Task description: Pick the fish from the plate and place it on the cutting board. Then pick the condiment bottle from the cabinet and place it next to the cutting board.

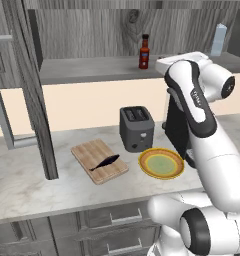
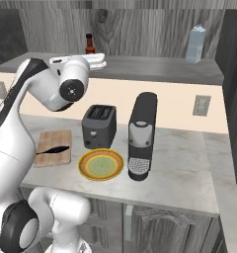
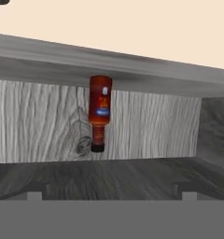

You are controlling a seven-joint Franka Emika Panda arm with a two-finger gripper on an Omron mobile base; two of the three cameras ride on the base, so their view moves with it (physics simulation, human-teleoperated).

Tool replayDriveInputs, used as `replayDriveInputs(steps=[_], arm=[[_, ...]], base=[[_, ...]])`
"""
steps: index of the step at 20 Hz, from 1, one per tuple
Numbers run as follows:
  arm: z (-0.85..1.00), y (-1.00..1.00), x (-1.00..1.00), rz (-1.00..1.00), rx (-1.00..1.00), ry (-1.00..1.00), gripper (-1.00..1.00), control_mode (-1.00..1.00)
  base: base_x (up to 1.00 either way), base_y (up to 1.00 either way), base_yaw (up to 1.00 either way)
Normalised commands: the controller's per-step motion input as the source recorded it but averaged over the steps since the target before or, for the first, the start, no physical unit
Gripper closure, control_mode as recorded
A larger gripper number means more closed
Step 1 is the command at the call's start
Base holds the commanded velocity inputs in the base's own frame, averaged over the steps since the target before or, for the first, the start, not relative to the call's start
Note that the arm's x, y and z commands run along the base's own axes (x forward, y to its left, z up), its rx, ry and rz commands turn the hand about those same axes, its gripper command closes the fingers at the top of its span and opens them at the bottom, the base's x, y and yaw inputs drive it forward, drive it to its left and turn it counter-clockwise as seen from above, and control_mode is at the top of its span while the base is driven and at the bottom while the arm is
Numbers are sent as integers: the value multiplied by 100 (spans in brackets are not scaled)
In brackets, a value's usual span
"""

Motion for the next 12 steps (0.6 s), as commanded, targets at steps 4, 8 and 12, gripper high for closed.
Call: replayDriveInputs(steps=[4,8,12], arm=[[19,14,0,0,0,4,-100,-100],[31,6,0,0,3,0,-100,-100],[28,5,0,0,3,0,-100,-100]], base=[[0,0,0],[0,0,0],[0,0,0]])
